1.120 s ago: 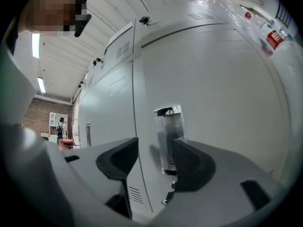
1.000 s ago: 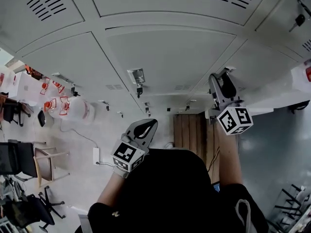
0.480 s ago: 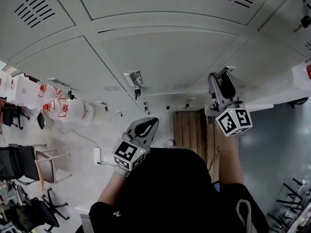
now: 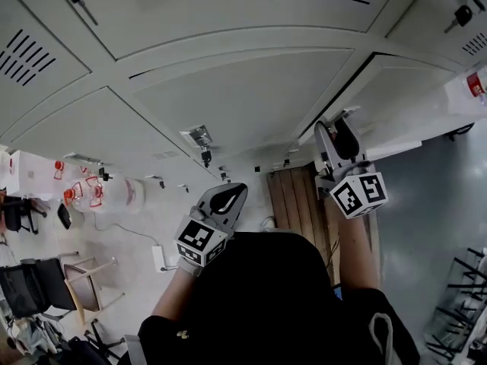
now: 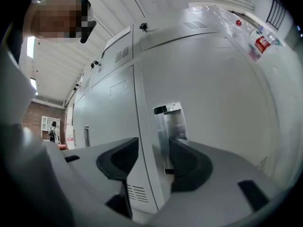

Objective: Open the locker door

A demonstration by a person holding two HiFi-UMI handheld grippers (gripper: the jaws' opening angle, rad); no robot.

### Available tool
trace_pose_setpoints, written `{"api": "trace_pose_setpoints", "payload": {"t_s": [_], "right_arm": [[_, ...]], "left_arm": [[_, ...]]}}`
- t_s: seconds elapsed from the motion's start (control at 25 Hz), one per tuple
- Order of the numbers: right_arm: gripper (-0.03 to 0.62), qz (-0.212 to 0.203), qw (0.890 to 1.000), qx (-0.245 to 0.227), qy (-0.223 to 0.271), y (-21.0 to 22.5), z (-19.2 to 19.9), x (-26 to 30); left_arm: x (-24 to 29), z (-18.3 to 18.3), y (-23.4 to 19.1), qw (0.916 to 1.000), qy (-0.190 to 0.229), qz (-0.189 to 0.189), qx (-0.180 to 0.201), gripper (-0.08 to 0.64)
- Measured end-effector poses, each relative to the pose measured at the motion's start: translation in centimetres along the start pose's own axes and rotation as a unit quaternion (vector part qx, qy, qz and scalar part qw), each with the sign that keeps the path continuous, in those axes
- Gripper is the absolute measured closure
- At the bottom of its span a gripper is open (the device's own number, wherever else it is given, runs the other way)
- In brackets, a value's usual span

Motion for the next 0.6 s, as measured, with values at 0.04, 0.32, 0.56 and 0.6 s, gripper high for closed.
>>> {"api": "trace_pose_setpoints", "payload": {"t_s": [0.04,0.32,0.56,0.6], "right_arm": [[0.378,0.004,1.000,-0.001,0.000,-0.1,0.0,-0.4],[0.456,0.034,0.999,0.006,0.003,0.2,0.0,-4.3],[0.449,0.053,0.998,0.003,0.015,0.3,-0.1,-8.0],[0.449,0.057,0.998,0.004,0.017,0.4,-0.2,-8.6]], "left_arm": [[0.3,-0.1,0.0,1.0000,-0.002,0.009,0.002,0.535],[3.1,-0.5,1.1,0.9958,-0.021,0.087,0.021,0.535],[5.9,-0.9,2.8,0.9864,-0.037,0.155,0.040,0.535],[6.3,-1.0,3.2,0.9847,-0.040,0.165,0.042,0.535]]}}
Point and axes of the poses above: the fingertips, and each gripper's own axes: x forward along the fingers, y to its right, z out of its underside, the point moved 5 cm from there along -x, backward along the fingers, and after that the axes turned 1 degree about x, right-handed, at the moved point
